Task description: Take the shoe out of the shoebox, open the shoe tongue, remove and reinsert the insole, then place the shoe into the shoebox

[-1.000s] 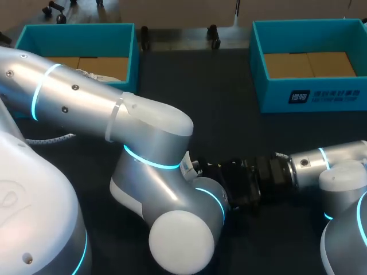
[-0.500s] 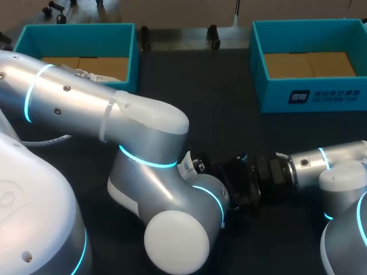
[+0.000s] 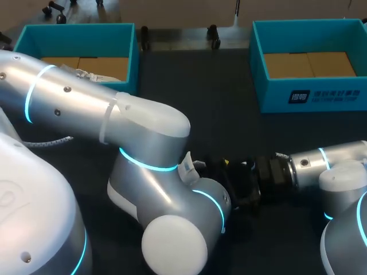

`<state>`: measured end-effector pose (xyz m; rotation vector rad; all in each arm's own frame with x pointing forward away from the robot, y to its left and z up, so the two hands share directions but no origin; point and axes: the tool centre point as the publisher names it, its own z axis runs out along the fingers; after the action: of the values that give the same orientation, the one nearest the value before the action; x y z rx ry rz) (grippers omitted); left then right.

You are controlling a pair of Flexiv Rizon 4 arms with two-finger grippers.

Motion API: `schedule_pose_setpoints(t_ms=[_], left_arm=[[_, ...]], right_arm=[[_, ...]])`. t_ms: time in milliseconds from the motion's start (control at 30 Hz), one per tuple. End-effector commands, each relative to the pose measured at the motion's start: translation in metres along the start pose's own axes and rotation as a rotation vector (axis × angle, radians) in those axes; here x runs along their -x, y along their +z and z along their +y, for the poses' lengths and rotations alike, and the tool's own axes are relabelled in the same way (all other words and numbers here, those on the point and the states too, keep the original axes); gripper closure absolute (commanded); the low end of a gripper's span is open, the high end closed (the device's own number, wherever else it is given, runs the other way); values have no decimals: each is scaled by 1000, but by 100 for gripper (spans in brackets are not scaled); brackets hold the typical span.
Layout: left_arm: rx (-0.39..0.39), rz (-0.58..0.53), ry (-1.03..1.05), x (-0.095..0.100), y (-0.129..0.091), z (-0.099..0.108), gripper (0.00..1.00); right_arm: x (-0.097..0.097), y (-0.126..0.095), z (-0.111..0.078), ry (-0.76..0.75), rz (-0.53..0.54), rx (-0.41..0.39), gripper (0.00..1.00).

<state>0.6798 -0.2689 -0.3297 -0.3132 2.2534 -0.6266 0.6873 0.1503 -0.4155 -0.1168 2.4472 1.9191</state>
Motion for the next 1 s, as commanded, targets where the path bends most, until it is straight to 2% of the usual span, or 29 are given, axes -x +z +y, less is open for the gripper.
schedule_pose_setpoints(t_ms=[33,700,833,900,1000], left_arm=[[-15,24,6,4,-1,10,58],[-45,44,52,4,4,29,56],[-53,31,63,1,3,30,52],[-55,19,67,0,4,30,45],[-55,12,66,0,7,30,49]], right_arm=[[0,1,2,0,-1,-4,100],[0,1,2,0,-1,-4,100],[0,1,2,0,-1,-4,100],[0,1,2,0,-1,-4,100],[0,1,2,0,-1,-4,100]])
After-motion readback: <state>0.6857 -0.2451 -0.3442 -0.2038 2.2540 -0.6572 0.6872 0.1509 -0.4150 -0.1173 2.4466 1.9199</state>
